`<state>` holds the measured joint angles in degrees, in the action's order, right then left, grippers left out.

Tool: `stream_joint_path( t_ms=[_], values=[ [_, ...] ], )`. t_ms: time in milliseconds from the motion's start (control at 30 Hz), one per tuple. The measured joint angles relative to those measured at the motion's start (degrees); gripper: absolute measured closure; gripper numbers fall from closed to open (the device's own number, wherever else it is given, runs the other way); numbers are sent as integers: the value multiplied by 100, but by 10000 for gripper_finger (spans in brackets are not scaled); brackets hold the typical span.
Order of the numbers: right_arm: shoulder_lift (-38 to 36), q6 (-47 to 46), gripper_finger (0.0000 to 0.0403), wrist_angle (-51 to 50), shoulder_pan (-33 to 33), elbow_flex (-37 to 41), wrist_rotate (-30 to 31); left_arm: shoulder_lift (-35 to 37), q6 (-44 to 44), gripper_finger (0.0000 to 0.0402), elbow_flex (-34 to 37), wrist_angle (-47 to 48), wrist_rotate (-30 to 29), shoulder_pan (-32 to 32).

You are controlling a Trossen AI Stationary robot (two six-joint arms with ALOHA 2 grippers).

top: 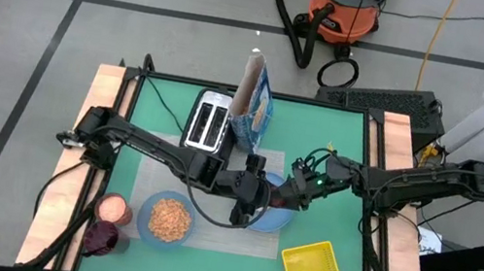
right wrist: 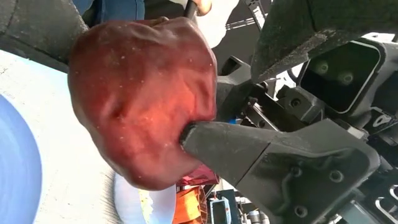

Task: Arrange a breakfast setting
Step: Put the apple on the top of the mat

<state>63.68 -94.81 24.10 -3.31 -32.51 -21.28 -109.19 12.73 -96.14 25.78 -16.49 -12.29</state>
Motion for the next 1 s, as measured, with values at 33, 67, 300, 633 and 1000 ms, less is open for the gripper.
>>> stream_joint_path(
  t_ms=[33,67,300,633,1000],
  values=[
    [0,-2,8,-2,0,0,-2,0,-13,183,0,0,-2,0],
    [0,0,8,-4,-1,0,-2,0,-17,186,0,0,-1,0],
    [0,443,9,7,-2,0,-9,36,-132,187,2,38,-1,0],
    [-25,1319,9,207,0,-22,2,330,-584,187,5,161,154,-37],
    [-174,2660,9,322,64,-11,16,829,-1424,188,6,925,546,-59]
  ],
)
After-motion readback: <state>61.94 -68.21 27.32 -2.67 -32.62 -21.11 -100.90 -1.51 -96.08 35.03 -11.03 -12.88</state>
